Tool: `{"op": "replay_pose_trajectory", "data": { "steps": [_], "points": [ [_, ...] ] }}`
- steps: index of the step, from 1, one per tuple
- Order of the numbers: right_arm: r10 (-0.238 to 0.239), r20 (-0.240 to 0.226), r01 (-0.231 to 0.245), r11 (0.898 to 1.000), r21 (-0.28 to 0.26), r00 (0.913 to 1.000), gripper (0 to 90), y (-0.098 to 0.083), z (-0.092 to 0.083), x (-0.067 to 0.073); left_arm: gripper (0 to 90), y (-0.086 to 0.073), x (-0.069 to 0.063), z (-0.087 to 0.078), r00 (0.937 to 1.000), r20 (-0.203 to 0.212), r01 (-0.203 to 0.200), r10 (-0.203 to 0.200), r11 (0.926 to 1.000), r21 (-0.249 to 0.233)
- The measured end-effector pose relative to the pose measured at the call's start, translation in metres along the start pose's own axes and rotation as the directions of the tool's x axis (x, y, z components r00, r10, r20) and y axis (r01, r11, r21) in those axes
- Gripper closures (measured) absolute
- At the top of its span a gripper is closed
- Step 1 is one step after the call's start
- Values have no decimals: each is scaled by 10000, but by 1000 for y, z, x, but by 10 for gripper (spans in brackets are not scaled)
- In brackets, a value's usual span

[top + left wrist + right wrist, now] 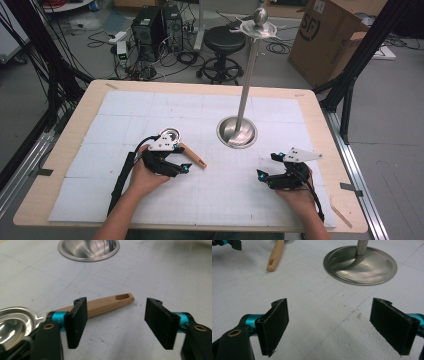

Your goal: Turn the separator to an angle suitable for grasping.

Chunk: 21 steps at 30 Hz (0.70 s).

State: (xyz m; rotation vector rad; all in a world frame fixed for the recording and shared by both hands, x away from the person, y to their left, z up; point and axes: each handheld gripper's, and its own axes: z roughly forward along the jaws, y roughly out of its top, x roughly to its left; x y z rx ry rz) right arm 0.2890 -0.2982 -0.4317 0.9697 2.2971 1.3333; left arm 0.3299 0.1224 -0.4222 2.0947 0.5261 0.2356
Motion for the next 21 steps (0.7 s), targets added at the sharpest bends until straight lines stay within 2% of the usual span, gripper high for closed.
{"op": "replay_pose_trajectory", "data": {
  "steps": [1,2,3,6,9,10,13,16,19,21],
  "points": [
    [-44,8,44,10000,31,10000,147,0,0,0,291,0,0,0,10000,0,0,0,10000,0],
    [-44,8,44,10000,31,10000,147,0,0,0,291,1,1,-2,10000,78,-15,15,10000,-23],
    [-29,-15,29,10000,53,10000,147,0,1,1,250,2,2,-7,9999,126,-94,97,9996,-272],
    [-36,-28,36,10000,44,10000,147,0,1,1,226,3,4,-10,9999,106,-58,62,9993,-377],
    [-33,-63,33,10000,39,10000,147,0,1,1,206,5,6,-13,9996,-45,-268,267,9994,-236],
    [-36,-51,36,10000,38,10000,147,0,2,1,198,6,7,-13,9997,-29,-230,230,9995,-235],
    [-35,-81,35,10000,79,10000,148,0,3,2,165,10,7,-15,9983,-184,-547,545,9984,-147],
    [-75,-95,75,9999,80,9999,148,0,3,3,146,13,7,-16,9971,-132,-754,753,9971,-108],
    [-34,-142,35,10000,80,9999,148,0,4,2,140,16,7,-13,9940,-97,-1089,1091,9939,185],
    [-61,-141,62,9999,80,9999,149,0,4,2,135,19,6,-10,9893,-197,-1428,1442,9879,612]
  ]
}}
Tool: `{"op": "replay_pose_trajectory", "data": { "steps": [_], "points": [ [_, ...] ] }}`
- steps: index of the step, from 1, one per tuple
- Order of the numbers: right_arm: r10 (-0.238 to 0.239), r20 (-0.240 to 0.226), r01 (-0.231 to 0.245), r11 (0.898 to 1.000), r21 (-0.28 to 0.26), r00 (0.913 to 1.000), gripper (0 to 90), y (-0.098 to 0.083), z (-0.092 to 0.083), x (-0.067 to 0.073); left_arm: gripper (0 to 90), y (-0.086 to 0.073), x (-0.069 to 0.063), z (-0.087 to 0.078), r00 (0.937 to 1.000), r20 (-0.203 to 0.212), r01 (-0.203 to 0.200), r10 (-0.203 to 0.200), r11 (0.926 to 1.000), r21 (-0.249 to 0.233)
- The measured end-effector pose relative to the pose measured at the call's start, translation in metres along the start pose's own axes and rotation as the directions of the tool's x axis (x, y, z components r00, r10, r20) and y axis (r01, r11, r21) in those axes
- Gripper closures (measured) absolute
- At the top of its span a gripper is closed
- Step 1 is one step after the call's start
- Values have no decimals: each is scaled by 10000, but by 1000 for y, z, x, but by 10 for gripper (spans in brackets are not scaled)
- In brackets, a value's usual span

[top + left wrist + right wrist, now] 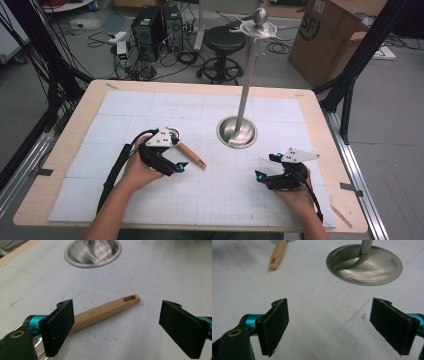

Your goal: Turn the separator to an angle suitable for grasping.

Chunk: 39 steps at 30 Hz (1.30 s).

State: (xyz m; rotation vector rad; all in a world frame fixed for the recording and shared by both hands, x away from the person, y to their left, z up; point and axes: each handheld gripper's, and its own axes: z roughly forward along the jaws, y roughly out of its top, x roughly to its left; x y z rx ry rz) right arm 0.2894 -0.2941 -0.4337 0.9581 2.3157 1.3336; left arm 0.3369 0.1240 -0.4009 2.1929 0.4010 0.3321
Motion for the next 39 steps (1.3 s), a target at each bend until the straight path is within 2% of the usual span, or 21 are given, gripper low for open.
{"op": "replay_pose_trajectory", "data": {
  "steps": [3,4,7,11,15,18,22,23,27,29,30,31,32,33,34,35,36,37,38,39],
  "points": [
    [3,25,-4,10000,17,10000,148,0,0,1,137,7,5,5,9994,73,-335,332,9983,482],
    [-11,27,11,10000,11,10000,149,0,0,1,138,7,5,5,9994,73,-335,332,9983,482],
    [-3,17,3,10000,24,10000,149,0,0,0,140,10,12,11,9990,-9,-444,447,9945,944],
    [26,-19,-26,10000,49,10000,149,0,1,0,141,10,18,14,9991,-20,-426,431,9928,1118],
    [-44,-25,44,9999,117,10000,149,0,3,0,146,15,27,20,9970,-71,-748,775,9791,1890],
    [-43,-59,44,9999,163,10000,149,0,3,1,149,20,33,25,9962,-54,-832,867,9700,2283],
    [-43,-62,44,9999,143,10000,149,0,3,0,138,24,37,33,9956,202,-938,917,9640,2487],
    [-67,-54,68,9999,132,10000,149,0,4,0,138,24,38,36,9946,220,-1040,1018,9592,2627],
    [-38,-88,39,9999,128,10000,149,-1,4,-2,137,28,41,46,9893,468,-1457,1380,9278,3435],
    [-35,-108,36,9999,153,9999,149,-1,5,-1,139,30,44,51,9875,552,-1577,1479,9095,3847],
    [-55,-104,56,9999,162,9999,150,-1,5,-1,139,30,46,54,9867,628,-1626,1500,8980,4088],
    [-59,-108,61,9999,149,9999,150,-1,5,-1,139,31,47,55,9864,706,-1646,1486,8938,4172],
    [-22,-114,23,9999,108,9999,150,0,4,-2,145,32,48,60,9805,884,-1964,1754,8639,4639],
    [-22,-114,23,9999,108,9999,150,0,4,-2,145,32,48,60,9805,884,-1964,1754,8639,4639],
    [6,-109,-5,9999,103,9999,151,0,4,-3,146,32,48,64,9781,994,-2082,1830,8511,4819],
    [6,-109,-5,9999,103,9999,151,0,4,-3,146,33,48,66,9770,1048,-2130,1855,8493,4830],
    [1,-102,0,9999,115,9999,151,-1,4,-3,148,32,48,68,9765,1170,-2152,1812,8526,4761],
    [1,-102,0,9999,115,9999,151,-1,4,-3,148,30,47,71,9740,1399,-2239,1781,8501,4767],
    [-13,-105,14,9999,111,9999,151,-1,4,-3,156,28,47,75,9703,1604,-2372,1808,8397,4885],
    [-59,-104,60,9999,116,9999,151,-1,4,-3,141,26,49,76,9741,1592,-2192,1609,8459,4863]
  ]
}}
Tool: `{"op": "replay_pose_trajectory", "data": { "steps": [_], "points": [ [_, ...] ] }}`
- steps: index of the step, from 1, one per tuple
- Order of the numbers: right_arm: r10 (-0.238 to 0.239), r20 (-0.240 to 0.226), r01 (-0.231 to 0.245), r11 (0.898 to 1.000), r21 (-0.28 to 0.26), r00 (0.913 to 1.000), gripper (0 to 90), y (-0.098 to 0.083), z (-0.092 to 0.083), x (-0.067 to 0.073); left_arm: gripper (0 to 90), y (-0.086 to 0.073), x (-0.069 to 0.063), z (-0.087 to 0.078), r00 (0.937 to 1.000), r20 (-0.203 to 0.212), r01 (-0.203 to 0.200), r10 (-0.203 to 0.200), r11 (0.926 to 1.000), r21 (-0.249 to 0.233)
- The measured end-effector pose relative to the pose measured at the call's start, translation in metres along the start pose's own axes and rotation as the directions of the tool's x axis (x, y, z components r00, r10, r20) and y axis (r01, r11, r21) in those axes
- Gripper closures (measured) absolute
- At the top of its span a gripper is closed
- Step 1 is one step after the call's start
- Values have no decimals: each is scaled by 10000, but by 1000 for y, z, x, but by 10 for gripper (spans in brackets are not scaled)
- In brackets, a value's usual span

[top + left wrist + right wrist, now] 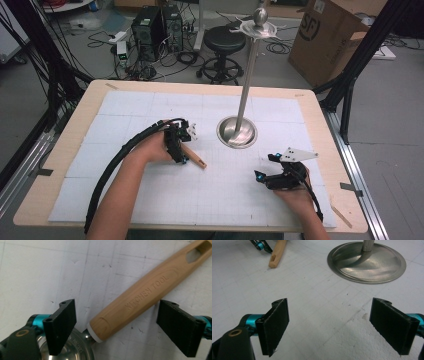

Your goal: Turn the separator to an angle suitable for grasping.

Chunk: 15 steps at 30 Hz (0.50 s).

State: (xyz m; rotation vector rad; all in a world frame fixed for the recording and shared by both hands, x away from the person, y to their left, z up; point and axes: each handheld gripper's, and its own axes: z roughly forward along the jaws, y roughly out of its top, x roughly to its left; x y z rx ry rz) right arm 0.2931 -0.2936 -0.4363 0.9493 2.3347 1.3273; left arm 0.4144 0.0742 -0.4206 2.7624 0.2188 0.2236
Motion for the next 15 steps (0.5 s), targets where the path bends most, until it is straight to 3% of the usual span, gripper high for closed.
{"op": "replay_pose_trajectory", "data": {
  "steps": [1,3,9,15],
  "points": [
    [0,0,0,10000,0,10000,151,0,0,0,160,0,0,0,10000,0,0,0,10000,0],
    [33,10,-33,10000,26,10000,151,0,0,0,265,-2,2,-2,9977,643,204,-198,9998,-81],
    [10,39,-10,10000,-17,10000,151,0,-1,0,397,-2,1,-4,9938,1086,251,-242,9997,-72],
    [68,27,-68,10000,-11,10000,151,0,-2,0,520,0,-2,-7,9922,1214,256,-268,9996,117]
  ]
}}
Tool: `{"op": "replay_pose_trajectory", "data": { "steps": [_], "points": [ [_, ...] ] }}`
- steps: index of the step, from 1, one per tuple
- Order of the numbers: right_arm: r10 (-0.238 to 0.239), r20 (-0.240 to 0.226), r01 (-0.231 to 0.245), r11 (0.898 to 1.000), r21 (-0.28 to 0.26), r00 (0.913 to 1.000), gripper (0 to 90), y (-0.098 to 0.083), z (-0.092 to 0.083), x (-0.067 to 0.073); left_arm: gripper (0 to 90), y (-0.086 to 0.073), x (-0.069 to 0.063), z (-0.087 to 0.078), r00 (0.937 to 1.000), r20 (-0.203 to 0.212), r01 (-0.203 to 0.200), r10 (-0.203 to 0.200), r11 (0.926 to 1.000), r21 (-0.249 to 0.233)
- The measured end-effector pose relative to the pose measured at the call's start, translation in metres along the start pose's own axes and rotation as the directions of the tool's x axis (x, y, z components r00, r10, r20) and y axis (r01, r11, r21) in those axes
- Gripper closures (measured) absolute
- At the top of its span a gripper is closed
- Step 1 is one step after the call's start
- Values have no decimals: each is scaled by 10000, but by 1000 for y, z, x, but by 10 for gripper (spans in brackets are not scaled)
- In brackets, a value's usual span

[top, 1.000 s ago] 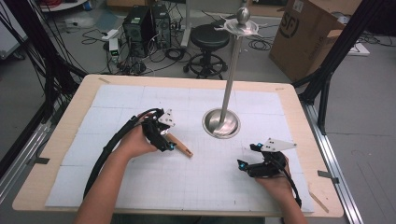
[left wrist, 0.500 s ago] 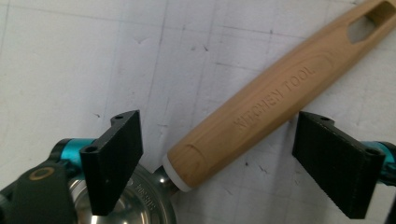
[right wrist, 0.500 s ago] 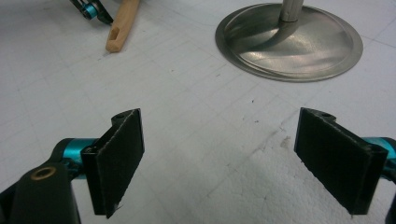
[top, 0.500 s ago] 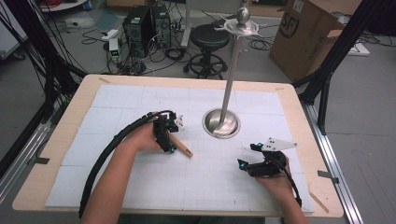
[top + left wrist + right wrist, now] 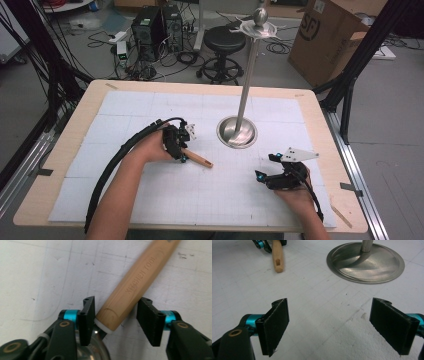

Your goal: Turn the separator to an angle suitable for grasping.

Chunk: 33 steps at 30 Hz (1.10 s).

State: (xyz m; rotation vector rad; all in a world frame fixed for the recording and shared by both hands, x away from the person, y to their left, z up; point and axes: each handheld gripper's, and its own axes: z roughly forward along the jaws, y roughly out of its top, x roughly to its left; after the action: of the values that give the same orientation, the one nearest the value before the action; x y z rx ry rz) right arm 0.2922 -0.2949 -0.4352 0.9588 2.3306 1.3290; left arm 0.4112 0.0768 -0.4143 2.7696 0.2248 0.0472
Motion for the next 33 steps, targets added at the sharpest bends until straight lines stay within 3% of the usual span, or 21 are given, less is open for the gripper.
{"op": "replay_pose_trajectory", "data": {
  "steps": [8,16,20,23,30,33],
  "points": [
    [-21,-19,21,10000,6,10000,151,0,0,0,588,-2,-6,-3,9999,131,63,-68,9994,339],
    [-48,-43,48,10000,-40,10000,151,0,0,0,628,-8,-14,-6,9997,260,-15,6,9993,367],
    [-49,-69,49,10000,20,10000,151,0,1,1,603,-14,-15,-7,9973,529,517,-519,9986,57],
    [-122,-54,122,9999,15,9999,151,0,1,1,573,-15,-15,-7,9962,564,662,-660,9978,-13],
    [-117,-72,117,9999,47,9999,151,0,1,1,543,-11,-19,-7,9976,191,652,-661,9968,470],
    [-117,-69,117,9999,29,9999,151,0,1,1,550,-12,-18,-11,9978,-88,653,-650,9969,430]
  ]
}}
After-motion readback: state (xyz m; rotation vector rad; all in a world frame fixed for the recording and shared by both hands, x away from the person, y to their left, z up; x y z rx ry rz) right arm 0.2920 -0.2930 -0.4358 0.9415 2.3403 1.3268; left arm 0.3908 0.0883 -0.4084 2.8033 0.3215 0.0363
